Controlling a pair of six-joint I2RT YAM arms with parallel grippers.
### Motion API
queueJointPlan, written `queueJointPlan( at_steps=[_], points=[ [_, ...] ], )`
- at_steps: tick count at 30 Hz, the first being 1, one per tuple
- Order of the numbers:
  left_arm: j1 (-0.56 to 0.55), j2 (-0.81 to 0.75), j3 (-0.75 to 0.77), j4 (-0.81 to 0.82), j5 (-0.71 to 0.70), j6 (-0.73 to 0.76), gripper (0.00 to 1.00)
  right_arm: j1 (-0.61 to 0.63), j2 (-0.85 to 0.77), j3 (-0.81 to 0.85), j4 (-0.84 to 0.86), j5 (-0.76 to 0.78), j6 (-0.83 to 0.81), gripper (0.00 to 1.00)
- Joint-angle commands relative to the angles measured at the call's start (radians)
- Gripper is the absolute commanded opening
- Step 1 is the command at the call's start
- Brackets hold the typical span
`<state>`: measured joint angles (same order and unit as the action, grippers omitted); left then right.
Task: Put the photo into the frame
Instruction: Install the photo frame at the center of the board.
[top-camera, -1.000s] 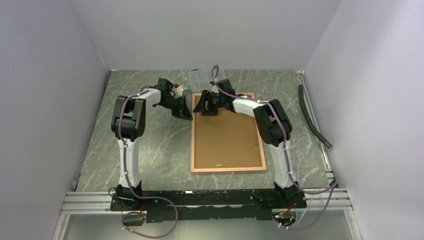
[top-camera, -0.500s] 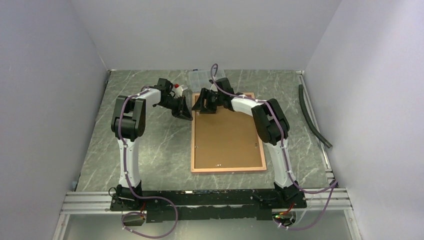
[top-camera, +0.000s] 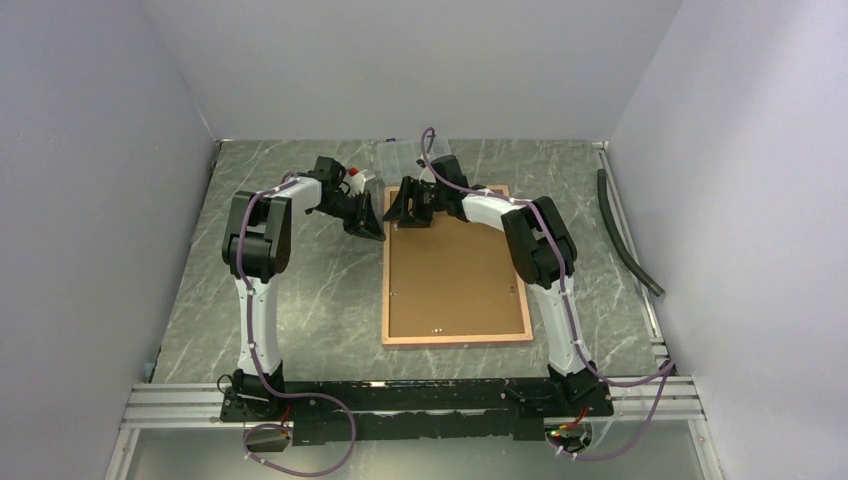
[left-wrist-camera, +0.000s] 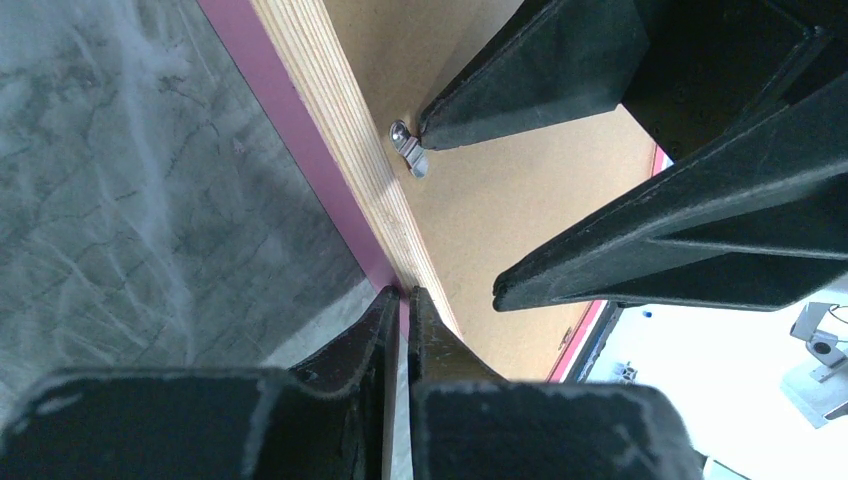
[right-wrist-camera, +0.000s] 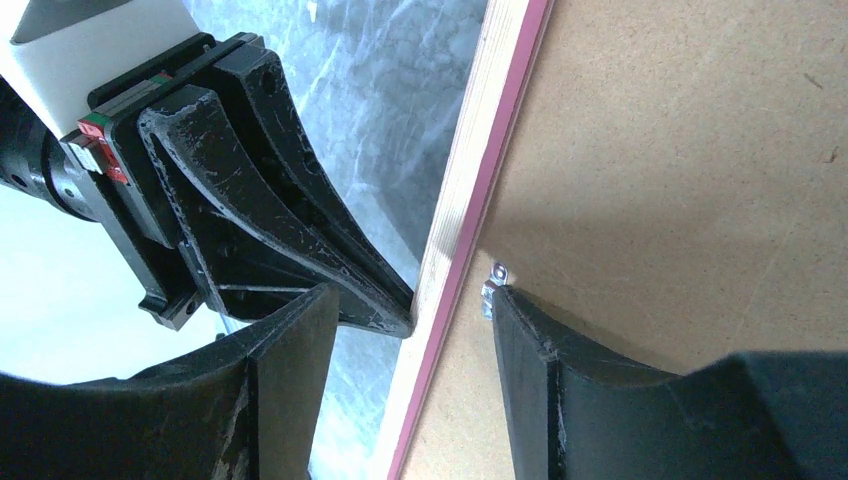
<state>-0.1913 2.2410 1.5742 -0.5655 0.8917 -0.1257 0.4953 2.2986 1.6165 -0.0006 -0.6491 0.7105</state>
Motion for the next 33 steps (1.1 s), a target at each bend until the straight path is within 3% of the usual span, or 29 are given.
queueJointPlan(
  at_steps=[1, 25, 33],
  points=[
    [-0.017, 0.021, -0.021, 0.048, -0.052, 0.015, 0.1, 0.019, 0.03, 0.025, 0.039, -0.041, 0.007, 0.61],
    [-0.017, 0.032, -0.025, 0.064, -0.043, 0.005, 0.09, 0.002, 0.01, 0.058, -0.108, 0.191, -0.16, 0.63],
    [-0.017, 0.032, -0.023, 0.062, -0.046, 0.008, 0.09, 0.011, 0.046, 0.082, -0.11, 0.113, -0.15, 0.63]
  ],
)
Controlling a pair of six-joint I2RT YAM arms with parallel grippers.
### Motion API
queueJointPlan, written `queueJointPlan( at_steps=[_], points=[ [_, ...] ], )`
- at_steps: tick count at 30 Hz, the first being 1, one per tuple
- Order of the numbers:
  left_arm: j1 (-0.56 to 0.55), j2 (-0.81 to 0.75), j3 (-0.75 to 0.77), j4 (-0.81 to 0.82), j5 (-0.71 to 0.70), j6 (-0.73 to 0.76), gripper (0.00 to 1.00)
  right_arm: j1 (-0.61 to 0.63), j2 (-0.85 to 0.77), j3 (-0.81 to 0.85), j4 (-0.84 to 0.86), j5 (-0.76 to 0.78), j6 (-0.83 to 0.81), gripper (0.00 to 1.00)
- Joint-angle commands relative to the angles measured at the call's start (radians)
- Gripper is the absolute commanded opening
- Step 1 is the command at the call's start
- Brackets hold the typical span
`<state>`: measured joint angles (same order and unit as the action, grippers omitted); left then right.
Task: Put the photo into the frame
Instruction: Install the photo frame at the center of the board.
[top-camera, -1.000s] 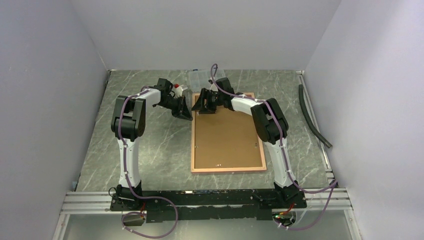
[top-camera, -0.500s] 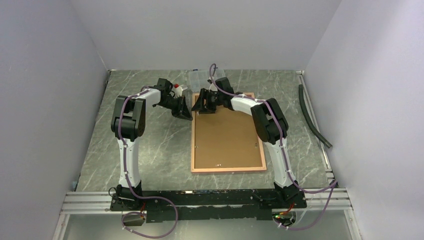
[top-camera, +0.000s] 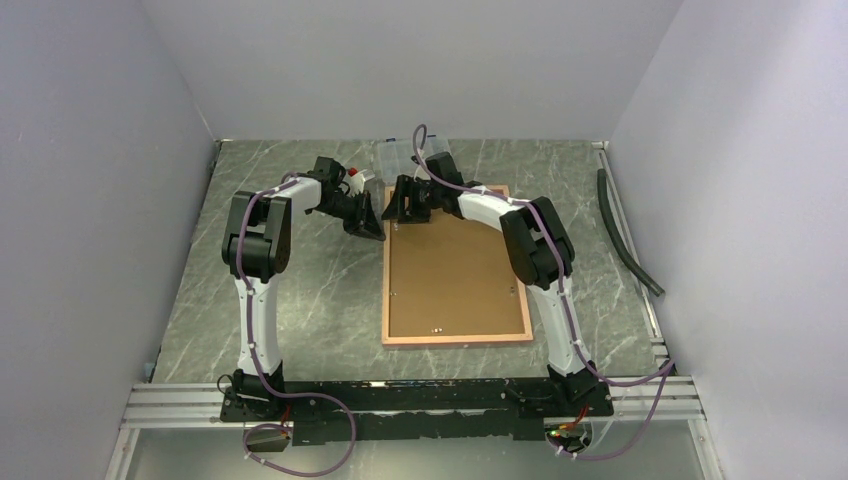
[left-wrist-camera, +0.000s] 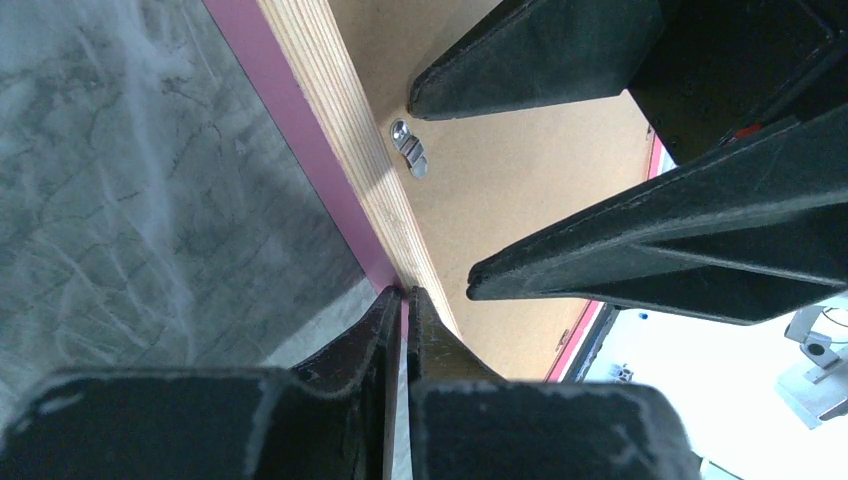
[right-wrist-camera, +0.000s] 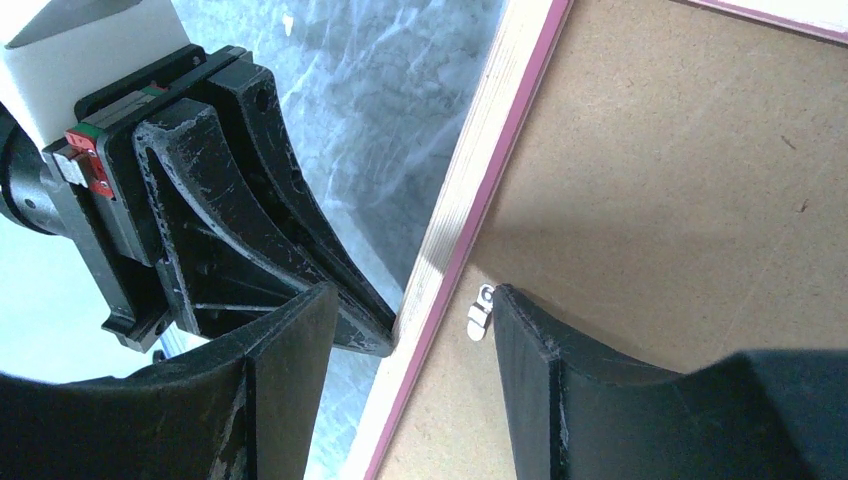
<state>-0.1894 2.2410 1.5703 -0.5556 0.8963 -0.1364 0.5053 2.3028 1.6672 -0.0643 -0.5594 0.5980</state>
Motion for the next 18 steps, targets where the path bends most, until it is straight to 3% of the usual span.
queueJointPlan(
  at_steps=[1, 18],
  points=[
    [-0.019, 0.032, -0.019, 0.052, -0.051, 0.018, 0.09, 0.004, 0.048, 0.04, -0.053, 0.003, -0.036, 0.63],
    [-0.02, 0.04, -0.016, 0.055, -0.053, 0.02, 0.09, 0.012, 0.096, 0.115, -0.124, -0.208, -0.075, 0.62]
  ],
)
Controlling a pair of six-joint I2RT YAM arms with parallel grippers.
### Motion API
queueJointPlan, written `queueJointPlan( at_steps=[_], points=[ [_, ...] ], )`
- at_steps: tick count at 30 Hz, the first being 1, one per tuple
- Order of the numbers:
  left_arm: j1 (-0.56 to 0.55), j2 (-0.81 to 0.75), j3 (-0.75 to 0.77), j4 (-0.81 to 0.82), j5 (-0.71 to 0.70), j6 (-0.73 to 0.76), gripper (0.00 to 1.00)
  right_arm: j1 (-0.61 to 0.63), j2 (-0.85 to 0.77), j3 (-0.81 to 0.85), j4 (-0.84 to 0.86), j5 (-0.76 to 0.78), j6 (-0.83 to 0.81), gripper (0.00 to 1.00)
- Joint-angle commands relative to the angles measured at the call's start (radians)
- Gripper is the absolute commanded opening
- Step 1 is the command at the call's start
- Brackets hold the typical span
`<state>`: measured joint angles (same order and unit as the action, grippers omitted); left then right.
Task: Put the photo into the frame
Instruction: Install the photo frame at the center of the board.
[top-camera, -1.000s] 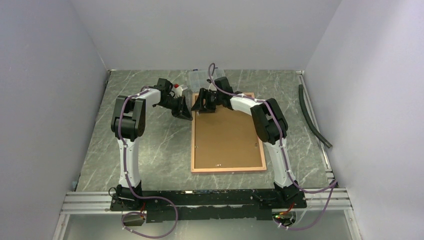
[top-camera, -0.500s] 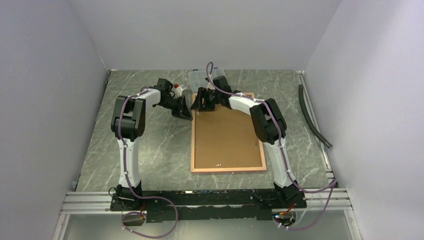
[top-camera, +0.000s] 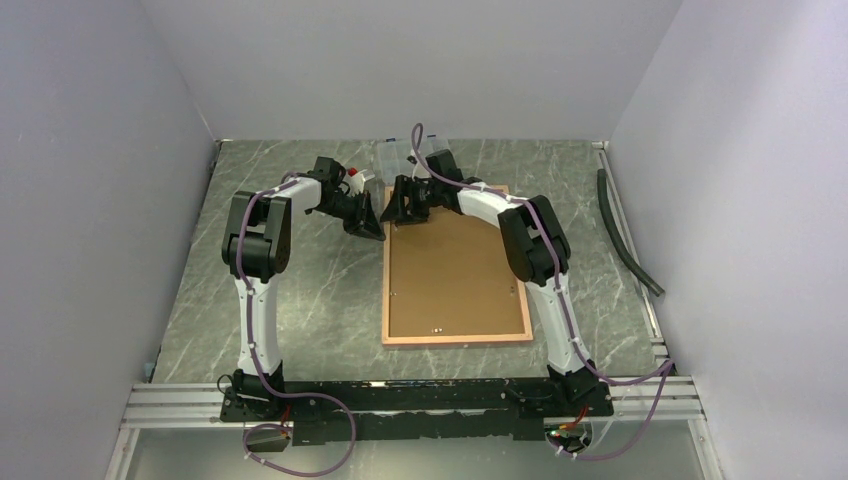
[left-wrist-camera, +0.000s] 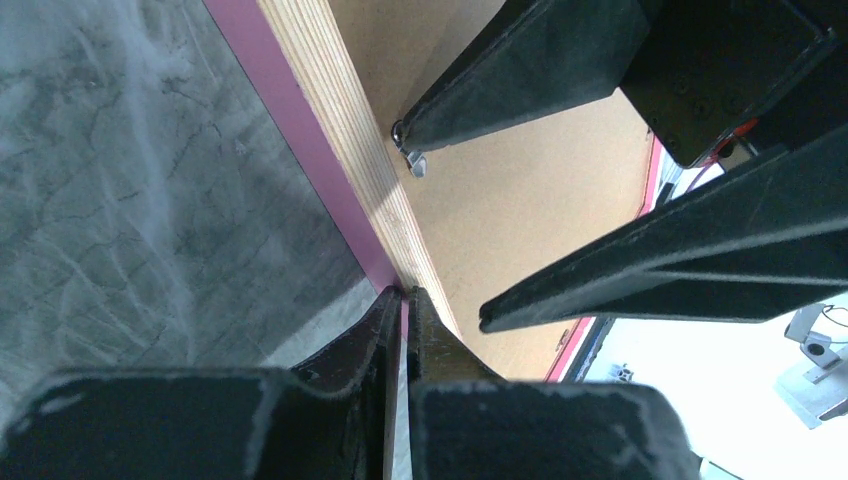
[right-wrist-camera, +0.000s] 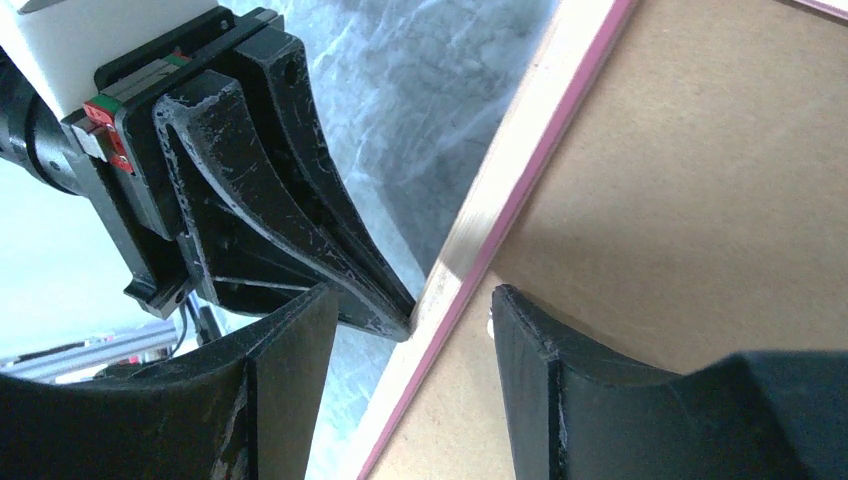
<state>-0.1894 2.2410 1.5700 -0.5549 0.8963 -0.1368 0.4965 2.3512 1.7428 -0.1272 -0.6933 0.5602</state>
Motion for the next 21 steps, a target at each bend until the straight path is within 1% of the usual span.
queueJointPlan(
  at_steps=[1, 4, 9, 11, 15, 19, 21],
  points=[
    [-0.019, 0.04, -0.016, 0.053, -0.053, 0.02, 0.09, 0.021, 0.051, 0.04, -0.06, -0.076, -0.038, 0.62],
    [-0.019, 0.04, -0.016, 0.053, -0.051, 0.02, 0.09, 0.02, 0.057, 0.036, -0.026, -0.084, -0.028, 0.62],
    [-0.019, 0.04, -0.01, 0.046, -0.051, 0.025, 0.08, 0.02, 0.068, 0.054, -0.024, -0.09, -0.028, 0.61],
    [-0.019, 0.039, -0.007, 0.042, -0.047, 0.023, 0.09, 0.013, 0.045, 0.048, -0.02, -0.085, -0.032, 0.61],
    [-0.013, 0.028, 0.008, 0.026, -0.037, 0.021, 0.08, -0.04, -0.07, -0.03, 0.1, -0.084, 0.017, 0.63],
    [0.003, 0.022, 0.032, 0.02, -0.022, 0.011, 0.09, -0.084, -0.115, -0.054, 0.119, -0.084, 0.026, 0.66],
    [0.009, 0.023, 0.038, 0.029, -0.016, 0.001, 0.12, -0.089, -0.111, -0.063, 0.108, -0.08, 0.017, 0.66]
  ],
)
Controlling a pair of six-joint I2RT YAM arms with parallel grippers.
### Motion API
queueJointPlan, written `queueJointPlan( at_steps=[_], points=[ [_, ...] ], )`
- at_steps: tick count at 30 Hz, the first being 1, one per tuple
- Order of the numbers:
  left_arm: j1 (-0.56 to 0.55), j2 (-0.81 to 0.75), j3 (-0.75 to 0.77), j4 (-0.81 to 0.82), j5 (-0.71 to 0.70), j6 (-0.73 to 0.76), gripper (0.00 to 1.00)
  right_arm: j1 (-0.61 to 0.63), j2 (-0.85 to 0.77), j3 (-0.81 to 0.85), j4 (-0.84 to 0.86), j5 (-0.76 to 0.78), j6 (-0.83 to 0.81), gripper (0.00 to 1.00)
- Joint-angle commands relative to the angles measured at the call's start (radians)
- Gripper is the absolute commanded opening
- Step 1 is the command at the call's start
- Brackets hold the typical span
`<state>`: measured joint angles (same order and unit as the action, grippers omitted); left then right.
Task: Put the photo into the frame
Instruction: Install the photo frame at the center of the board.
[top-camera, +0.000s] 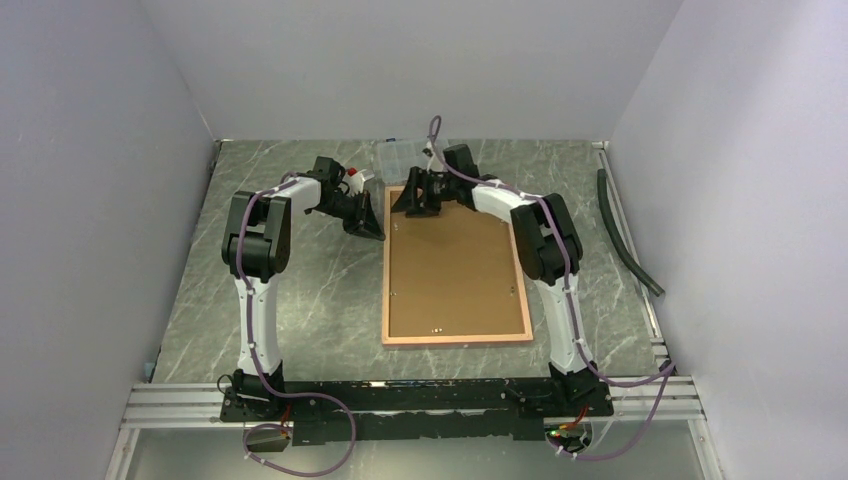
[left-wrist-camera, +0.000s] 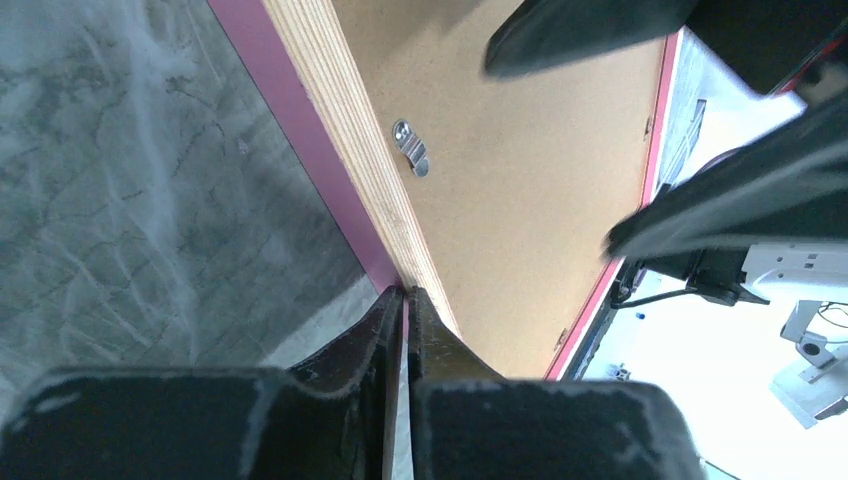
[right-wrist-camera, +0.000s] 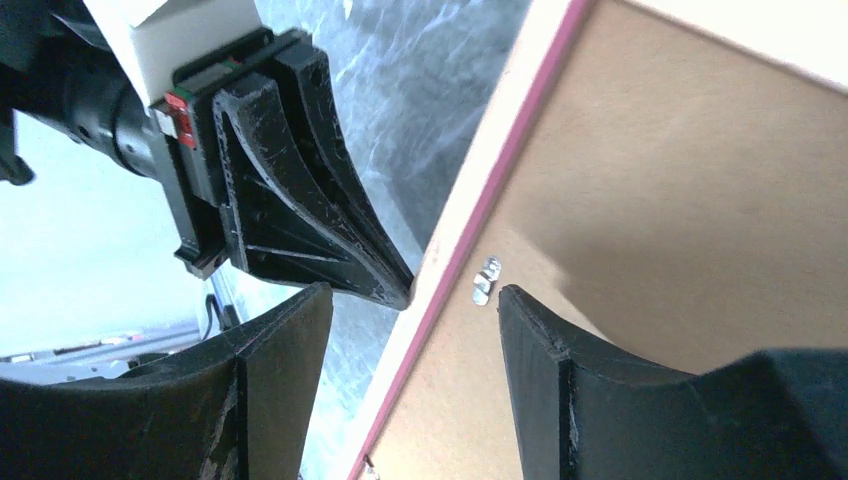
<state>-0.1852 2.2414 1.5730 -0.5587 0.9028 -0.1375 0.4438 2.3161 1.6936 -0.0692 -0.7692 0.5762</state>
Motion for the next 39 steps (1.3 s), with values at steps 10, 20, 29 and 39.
queueJointPlan(
  at_steps=[10, 20, 29, 39],
  points=[
    [0.007, 0.075, 0.069, 0.066, -0.017, -0.02, 0.32, -0.028, -0.033, -0.083, 0.066, 0.012, -0.007, 0.66],
    [0.004, 0.116, 0.097, 0.098, -0.052, -0.04, 0.17, -0.007, -0.015, -0.081, 0.05, 0.054, -0.035, 0.64],
    [0.003, 0.131, 0.081, 0.107, -0.056, -0.05, 0.11, 0.041, 0.025, -0.028, -0.002, 0.111, -0.041, 0.63],
    [0.003, 0.125, 0.061, 0.12, -0.053, -0.049, 0.1, 0.061, 0.038, -0.008, -0.072, 0.126, -0.047, 0.61]
  ],
)
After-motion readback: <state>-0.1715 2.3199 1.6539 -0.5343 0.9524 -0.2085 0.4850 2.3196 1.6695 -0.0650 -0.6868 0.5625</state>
